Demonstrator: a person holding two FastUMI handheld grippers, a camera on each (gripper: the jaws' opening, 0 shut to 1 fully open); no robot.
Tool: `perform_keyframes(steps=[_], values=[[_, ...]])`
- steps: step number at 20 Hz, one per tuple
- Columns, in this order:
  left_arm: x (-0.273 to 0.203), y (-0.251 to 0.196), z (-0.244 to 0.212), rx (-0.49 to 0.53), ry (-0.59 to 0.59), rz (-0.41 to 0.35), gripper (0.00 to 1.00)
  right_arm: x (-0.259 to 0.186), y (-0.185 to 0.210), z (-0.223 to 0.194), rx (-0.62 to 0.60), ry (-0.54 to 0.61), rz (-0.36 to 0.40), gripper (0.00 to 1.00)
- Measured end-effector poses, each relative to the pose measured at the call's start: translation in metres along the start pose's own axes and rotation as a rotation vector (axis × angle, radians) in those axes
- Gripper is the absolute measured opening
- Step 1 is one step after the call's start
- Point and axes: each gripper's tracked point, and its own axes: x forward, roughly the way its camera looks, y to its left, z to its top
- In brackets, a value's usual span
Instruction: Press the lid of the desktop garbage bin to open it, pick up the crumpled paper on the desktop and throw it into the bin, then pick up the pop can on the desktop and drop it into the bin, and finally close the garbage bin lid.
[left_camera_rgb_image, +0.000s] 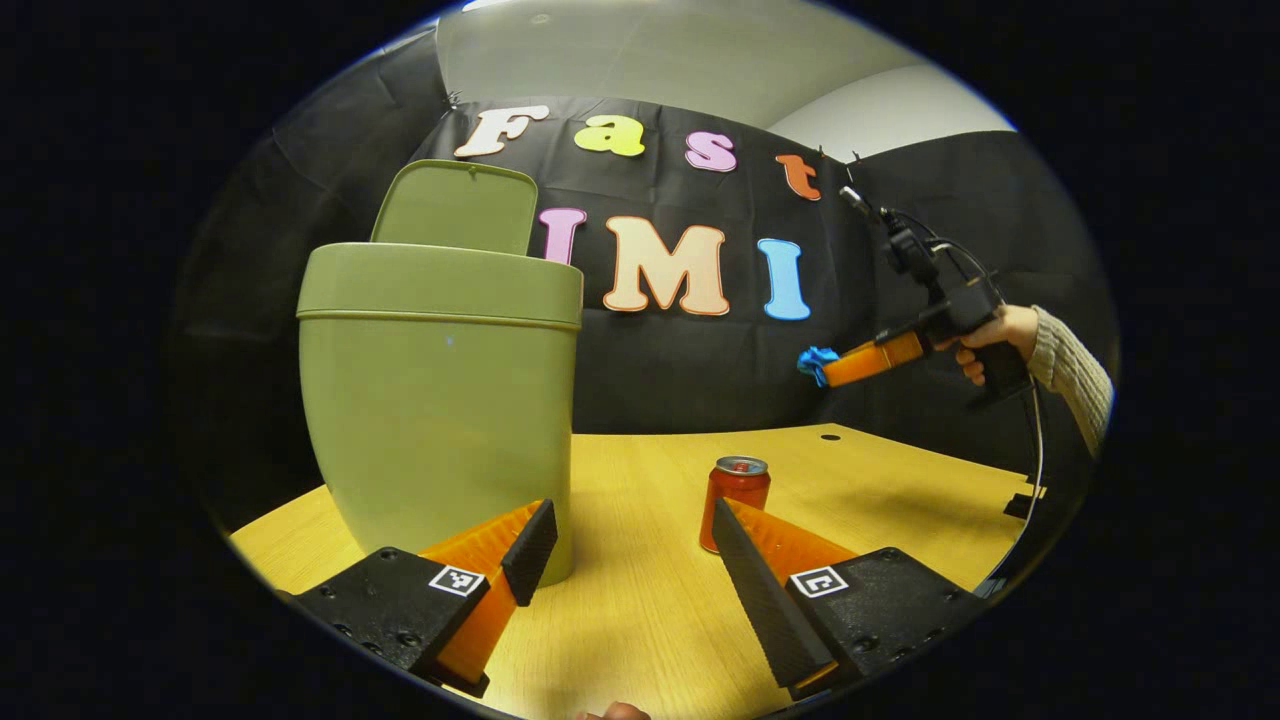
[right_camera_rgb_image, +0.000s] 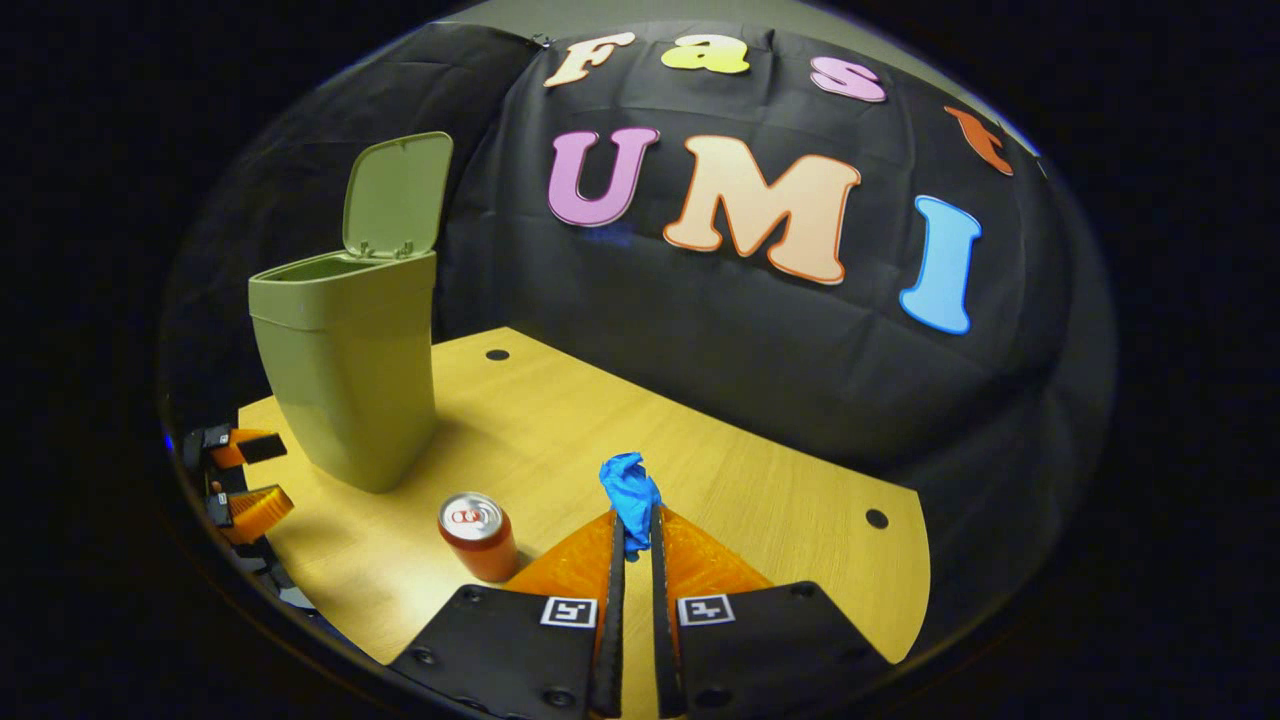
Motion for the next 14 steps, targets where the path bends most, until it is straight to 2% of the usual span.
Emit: perform_keyframes(steps=[8, 14], values=[[-0.012, 0.019, -0.012, -0.005, 0.020, 0.038, 0.95, 0.008, 0.071, 0.113, -0.104, -0.128, 0.087, 0.15], [-0.019, 0.028, -0.023, -0.017, 0.040, 0.049, 0.95, 0.014, 0.152, 0.186, -0.190, -0.201, 0.190, 0.15]])
